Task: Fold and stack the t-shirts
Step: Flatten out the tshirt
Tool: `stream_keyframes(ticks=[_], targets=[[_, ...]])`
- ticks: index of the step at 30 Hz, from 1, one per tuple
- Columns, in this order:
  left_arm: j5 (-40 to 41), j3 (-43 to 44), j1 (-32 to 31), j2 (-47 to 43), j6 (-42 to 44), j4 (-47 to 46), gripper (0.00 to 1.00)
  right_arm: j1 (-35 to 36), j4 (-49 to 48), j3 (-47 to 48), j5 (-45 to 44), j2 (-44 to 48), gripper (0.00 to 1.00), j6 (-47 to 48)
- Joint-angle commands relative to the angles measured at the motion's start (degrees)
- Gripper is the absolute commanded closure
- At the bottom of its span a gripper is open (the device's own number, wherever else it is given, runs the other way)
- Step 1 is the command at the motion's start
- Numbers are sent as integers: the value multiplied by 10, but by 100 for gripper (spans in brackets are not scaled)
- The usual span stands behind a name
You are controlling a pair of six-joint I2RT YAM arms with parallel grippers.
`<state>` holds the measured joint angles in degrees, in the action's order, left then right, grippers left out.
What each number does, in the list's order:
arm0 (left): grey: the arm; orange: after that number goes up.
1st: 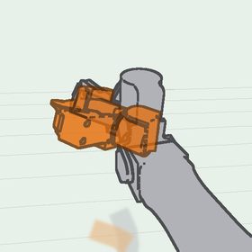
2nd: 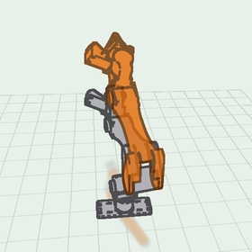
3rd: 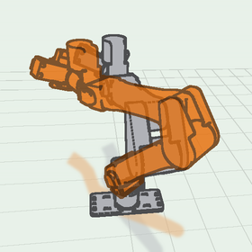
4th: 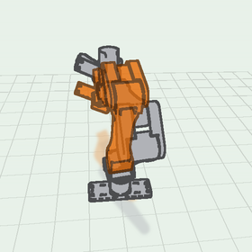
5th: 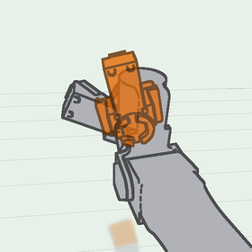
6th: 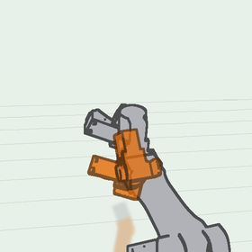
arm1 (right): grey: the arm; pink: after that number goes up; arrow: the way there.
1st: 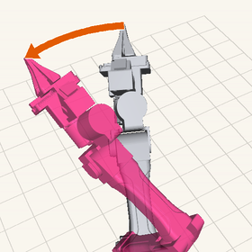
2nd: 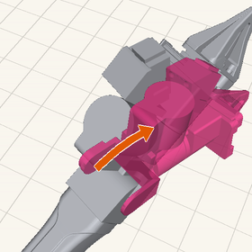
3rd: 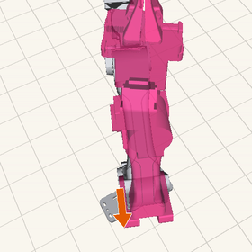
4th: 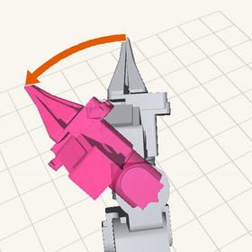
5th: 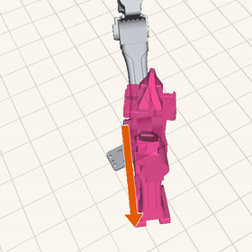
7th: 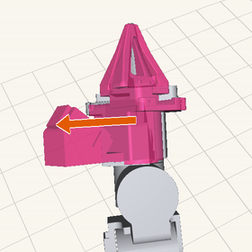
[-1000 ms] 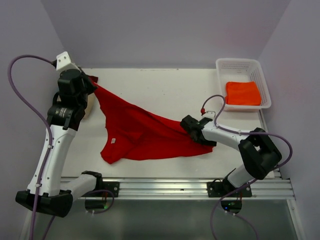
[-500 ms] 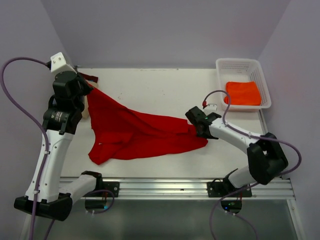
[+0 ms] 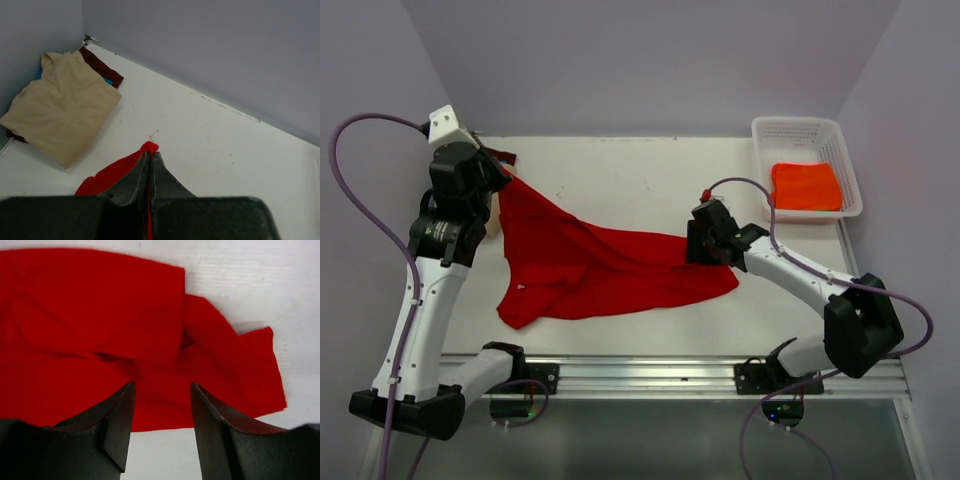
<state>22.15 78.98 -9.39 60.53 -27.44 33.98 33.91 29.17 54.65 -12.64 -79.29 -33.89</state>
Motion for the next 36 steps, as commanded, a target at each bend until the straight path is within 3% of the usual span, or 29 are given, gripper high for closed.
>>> stream_keyframes(ticks=[1, 17, 25, 36], targets=[[-10, -7, 5, -7, -4, -20, 100, -2, -60, -19, 94, -25, 48, -21], [-13, -15, 8, -15, -5, -19, 100, -5, -87, -26, 14, -118, 51, -47], [-13, -13, 9, -16, -5, -16, 100, -5, -77, -17, -46, -120, 53, -51], [-15, -12, 10, -18, -5, -15, 100, -14, -111, -18, -7, -148, 61, -50]])
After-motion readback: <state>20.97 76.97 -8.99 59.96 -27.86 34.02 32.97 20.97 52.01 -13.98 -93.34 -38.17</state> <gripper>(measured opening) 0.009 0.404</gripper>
